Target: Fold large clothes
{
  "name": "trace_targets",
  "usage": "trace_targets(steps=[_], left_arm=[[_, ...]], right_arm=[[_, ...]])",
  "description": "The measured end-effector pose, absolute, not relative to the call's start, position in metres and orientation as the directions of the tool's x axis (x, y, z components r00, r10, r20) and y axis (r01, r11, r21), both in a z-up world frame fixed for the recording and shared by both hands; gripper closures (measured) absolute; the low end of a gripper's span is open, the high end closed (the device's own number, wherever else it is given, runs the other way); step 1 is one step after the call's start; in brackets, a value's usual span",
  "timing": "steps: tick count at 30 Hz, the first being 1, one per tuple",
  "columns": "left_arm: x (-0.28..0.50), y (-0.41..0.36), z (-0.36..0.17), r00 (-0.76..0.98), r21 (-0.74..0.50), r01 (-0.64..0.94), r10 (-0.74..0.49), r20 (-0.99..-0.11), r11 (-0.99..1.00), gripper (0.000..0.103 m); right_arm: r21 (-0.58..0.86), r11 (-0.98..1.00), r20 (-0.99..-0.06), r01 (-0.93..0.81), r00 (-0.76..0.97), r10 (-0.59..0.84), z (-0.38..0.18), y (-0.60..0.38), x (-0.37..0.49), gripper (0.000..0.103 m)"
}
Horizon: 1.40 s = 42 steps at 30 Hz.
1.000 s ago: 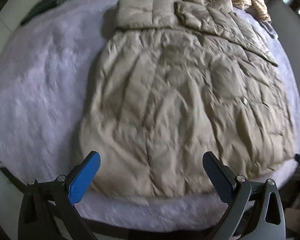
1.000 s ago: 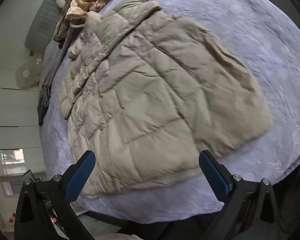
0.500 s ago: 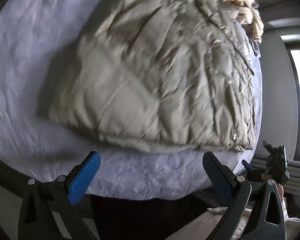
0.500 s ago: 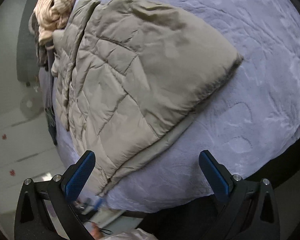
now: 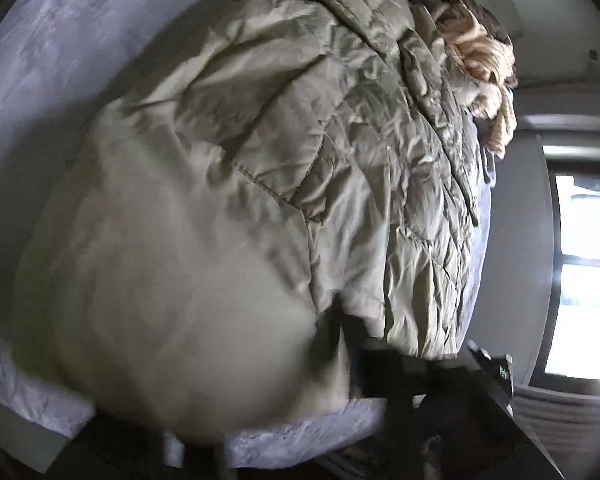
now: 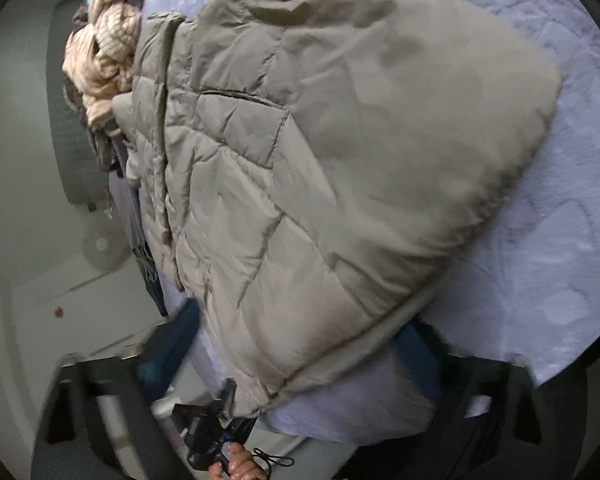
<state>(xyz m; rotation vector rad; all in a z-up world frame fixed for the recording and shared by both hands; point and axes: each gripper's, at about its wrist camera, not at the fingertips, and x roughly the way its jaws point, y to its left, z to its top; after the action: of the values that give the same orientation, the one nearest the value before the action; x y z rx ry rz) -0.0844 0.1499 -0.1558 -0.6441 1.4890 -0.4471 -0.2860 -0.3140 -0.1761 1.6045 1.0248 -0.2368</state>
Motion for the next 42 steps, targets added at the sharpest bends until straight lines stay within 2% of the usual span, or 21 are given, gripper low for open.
trace_targets(steps=[1,3,5,16,21,26,32,36,39,42], left_arm=[[-0.083,0.151,-0.153,0.06,-0.64,-0.098,-0.637,-0.768,0.762,0.086],[-0.079,0.151,-0.139,0.076,-0.641,-0.045,-0.637,-0.767,0.766,0.089],[-0.075,0.15,-0.127,0.081,-0.647,0.004,-0.645,-0.76,0.762,0.09],[-0.029,0.145,-0.074,0.028,-0.643,0.245,-0.668,-0.743,0.725,0.09],[0.0,0.133,-0.058,0.033,-0.628,0.288,-0.662,-0.748,0.723,0.09],[0.03,0.12,-0.028,0.125,-0.592,0.31,-0.649,-0.75,0.744,0.09],[0.073,0.102,0.013,0.256,-0.549,0.303,-0.622,-0.74,0.779,0.09],[0.12,0.088,0.025,0.298,-0.516,0.293,-0.59,-0.75,0.805,0.09],[0.165,0.071,0.023,0.329,-0.479,0.277,-0.551,-0.767,0.833,0.09],[0.204,0.054,0.005,0.337,-0.437,0.243,-0.498,-0.799,0.866,0.09]], right_arm=[[0.687,0.029,-0.645,0.726,0.591,0.484,-0.179,-0.314,-0.285,0.04],[0.662,0.015,-0.663,0.749,0.577,0.476,-0.181,-0.314,-0.285,0.087],[0.662,0.026,-0.675,0.749,0.581,0.455,-0.174,-0.314,-0.283,0.091],[0.643,0.238,-0.758,0.728,0.562,0.331,-0.11,-0.317,-0.252,0.094],[0.629,0.311,-0.777,0.712,0.565,0.277,-0.082,-0.318,-0.228,0.094],[0.642,0.401,-0.764,0.653,0.586,0.269,-0.055,-0.333,-0.193,0.095],[0.645,0.581,-0.737,0.495,0.603,0.305,-0.008,-0.366,-0.1,0.095],[0.645,0.635,-0.725,0.424,0.603,0.333,0.01,-0.384,-0.032,0.095],[0.635,0.665,-0.725,0.394,0.6,0.337,0.013,-0.394,0.015,0.095],[0.637,0.656,-0.731,0.405,0.588,0.347,-0.008,-0.407,0.069,0.095]])
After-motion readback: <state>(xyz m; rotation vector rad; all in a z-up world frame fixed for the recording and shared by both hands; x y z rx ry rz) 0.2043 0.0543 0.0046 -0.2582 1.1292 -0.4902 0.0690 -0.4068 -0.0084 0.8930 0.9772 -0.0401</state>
